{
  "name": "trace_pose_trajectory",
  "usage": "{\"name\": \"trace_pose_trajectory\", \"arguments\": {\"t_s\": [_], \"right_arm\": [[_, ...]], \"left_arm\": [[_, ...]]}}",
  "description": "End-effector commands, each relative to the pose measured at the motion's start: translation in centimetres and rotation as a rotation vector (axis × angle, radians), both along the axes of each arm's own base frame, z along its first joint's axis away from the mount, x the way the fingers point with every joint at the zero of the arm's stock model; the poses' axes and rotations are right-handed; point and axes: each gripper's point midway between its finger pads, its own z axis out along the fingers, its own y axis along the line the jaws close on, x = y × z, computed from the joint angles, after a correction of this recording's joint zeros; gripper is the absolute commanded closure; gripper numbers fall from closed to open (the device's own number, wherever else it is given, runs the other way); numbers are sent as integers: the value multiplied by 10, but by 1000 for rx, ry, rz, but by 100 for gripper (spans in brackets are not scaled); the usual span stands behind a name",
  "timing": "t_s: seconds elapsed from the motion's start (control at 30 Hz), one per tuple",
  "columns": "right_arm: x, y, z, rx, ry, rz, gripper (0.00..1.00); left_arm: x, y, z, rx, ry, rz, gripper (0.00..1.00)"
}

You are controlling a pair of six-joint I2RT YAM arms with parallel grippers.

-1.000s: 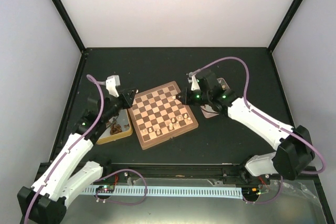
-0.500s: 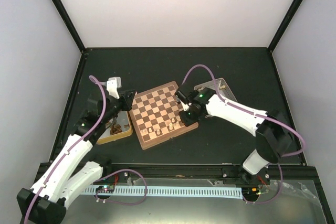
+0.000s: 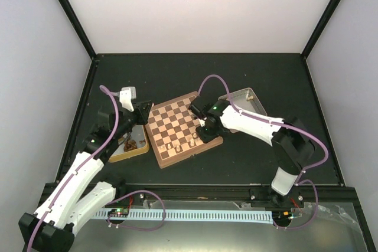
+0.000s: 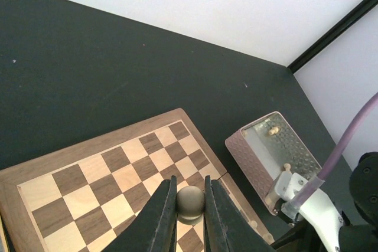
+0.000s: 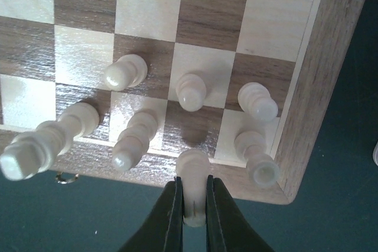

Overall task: Set up the chess pieces on the board
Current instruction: Place the chess piece on the chessboard.

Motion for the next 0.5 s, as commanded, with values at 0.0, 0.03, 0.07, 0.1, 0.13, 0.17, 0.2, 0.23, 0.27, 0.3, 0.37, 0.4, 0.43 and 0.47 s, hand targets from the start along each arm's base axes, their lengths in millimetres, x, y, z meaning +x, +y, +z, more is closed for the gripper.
{"name": "trace_pose_trajectory", "arguments": {"t_s": [0.0, 0.03, 0.07, 0.1, 0.13, 0.17, 0.2, 0.23, 0.27, 0.3, 0.37, 0.4, 0.43, 0.47], "right_arm": [[13, 9, -1, -6, -51, 1, 97], [14, 9, -3, -7, -51, 0, 97], [14, 9, -4, -9, -49, -3, 97], [15, 11, -5, -6, -48, -2, 96], [14, 11, -7, -5, -46, -1, 96], [15, 12, -8, -7, -44, 0, 96], [15, 12, -9, -9, -44, -1, 95], [15, 12, -11, -12, -45, -1, 95], [16, 11, -12, -17, -46, -1, 94], [16, 11, -13, -18, -44, -1, 94], [15, 12, -14, -16, -42, 1, 92], [15, 12, -13, -15, -41, 0, 91], [15, 11, -13, -15, -42, -1, 89], [15, 11, -11, -14, -43, -2, 86]], "left_arm": [[1, 1, 12, 4, -42, -2, 98], [2, 1, 11, 5, -40, -2, 98], [2, 1, 11, 5, -41, -2, 98], [2, 1, 11, 5, -38, -2, 99], [2, 1, 10, 5, -38, -2, 98], [2, 1, 10, 7, -36, -1, 98], [2, 1, 10, 7, -36, -1, 98], [2, 1, 9, 8, -36, 0, 98], [2, 1, 9, 7, -34, 0, 98], [2, 1, 9, 7, -34, 0, 98], [2, 2, 9, 7, -34, 1, 98], [2, 2, 9, 7, -32, 1, 98], [1, 2, 8, 8, -29, -1, 99], [0, 1, 8, 8, -26, -3, 98]]}}
